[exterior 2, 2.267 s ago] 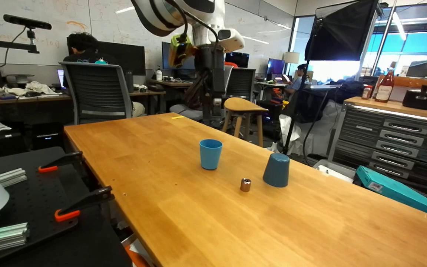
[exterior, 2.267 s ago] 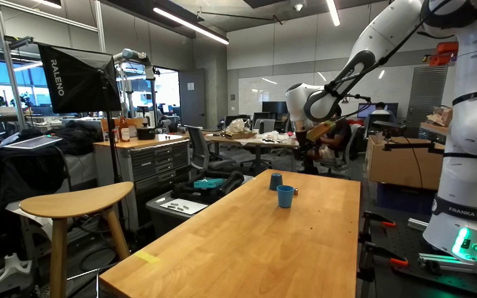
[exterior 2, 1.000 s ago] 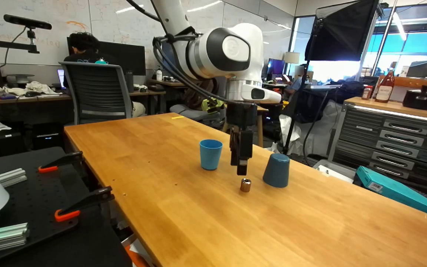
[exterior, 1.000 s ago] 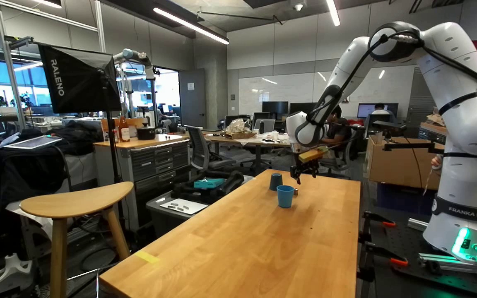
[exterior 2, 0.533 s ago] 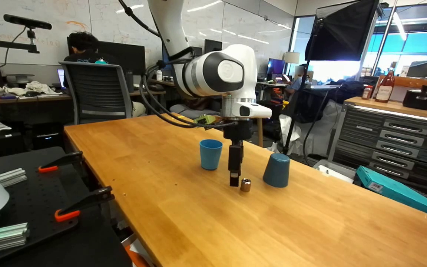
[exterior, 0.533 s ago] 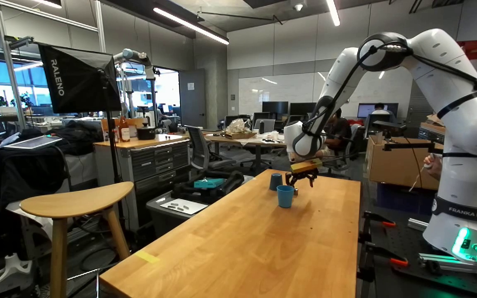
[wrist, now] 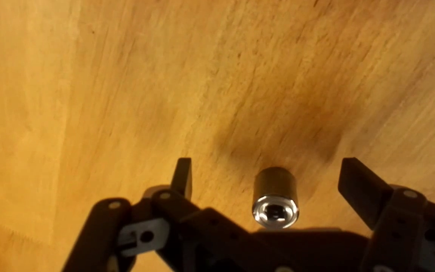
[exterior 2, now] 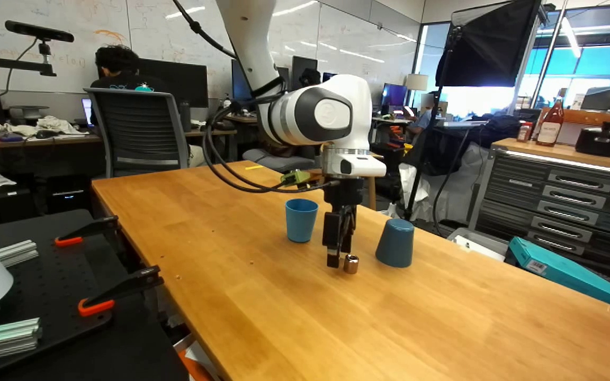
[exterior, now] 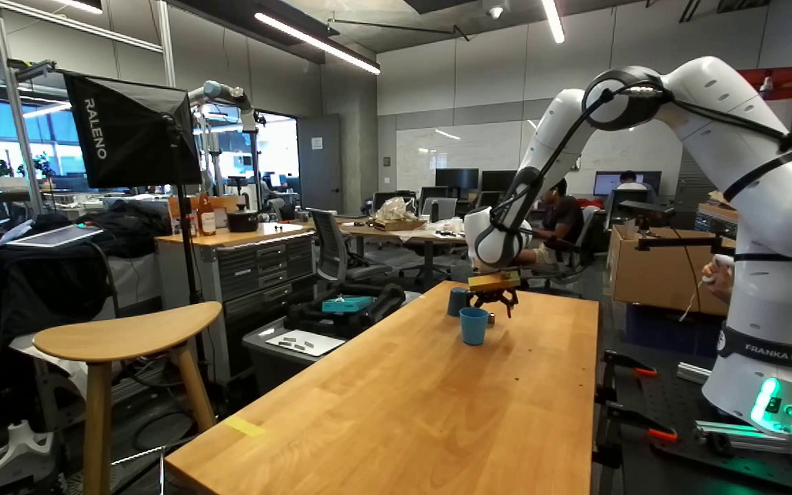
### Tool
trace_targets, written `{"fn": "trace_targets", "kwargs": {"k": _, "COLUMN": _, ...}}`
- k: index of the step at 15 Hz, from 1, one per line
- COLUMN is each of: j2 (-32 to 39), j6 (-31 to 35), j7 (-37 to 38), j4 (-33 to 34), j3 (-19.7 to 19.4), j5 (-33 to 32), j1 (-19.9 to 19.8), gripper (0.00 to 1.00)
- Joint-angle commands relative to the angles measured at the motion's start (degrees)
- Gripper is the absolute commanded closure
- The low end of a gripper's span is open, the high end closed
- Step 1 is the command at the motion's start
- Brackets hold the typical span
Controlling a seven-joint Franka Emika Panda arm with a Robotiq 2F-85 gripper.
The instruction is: Put the silver object in the light blue cup
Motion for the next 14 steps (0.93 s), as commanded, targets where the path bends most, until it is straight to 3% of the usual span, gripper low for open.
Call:
{"fn": "trace_targets", "kwargs": {"k": 1, "j2": 3.9, "j6": 0.2, "j7": 2.9, "j4": 3.6, "j3": -2.5, "j5": 1.3, "j1": 1.5, "gripper": 0.00}}
{"fn": "trace_targets", "kwargs": {"k": 4, "j2": 5.0, "j6": 0.7, "j7": 4.7, "j4": 4.4, "j3": -3.3, "j5": 1.0, "j1": 1.8, "gripper": 0.00}}
{"fn": "trace_targets", "kwargs": {"k": 5, "j2": 5.1, "j6": 0.8, "j7": 5.2, "j4": 4.6, "j3": -3.2, "j5": 1.1, "j1": 1.8, "gripper": 0.25}}
{"fn": "trace_targets", "kwargs": {"k": 7, "j2": 5.1, "j6": 0.8, "j7": 6.0, "j4": 4.9, "j3": -3.2, "j5": 1.1, "j1": 1.8, "gripper": 0.32}}
{"fn": "trace_targets", "kwargs": {"k": 14, "j2": 4.2, "j6": 0.1, "j7": 6.8, "j4": 4.3, "j3": -2.5, "j5": 1.0, "j1": 1.6, "gripper": 0.87}}
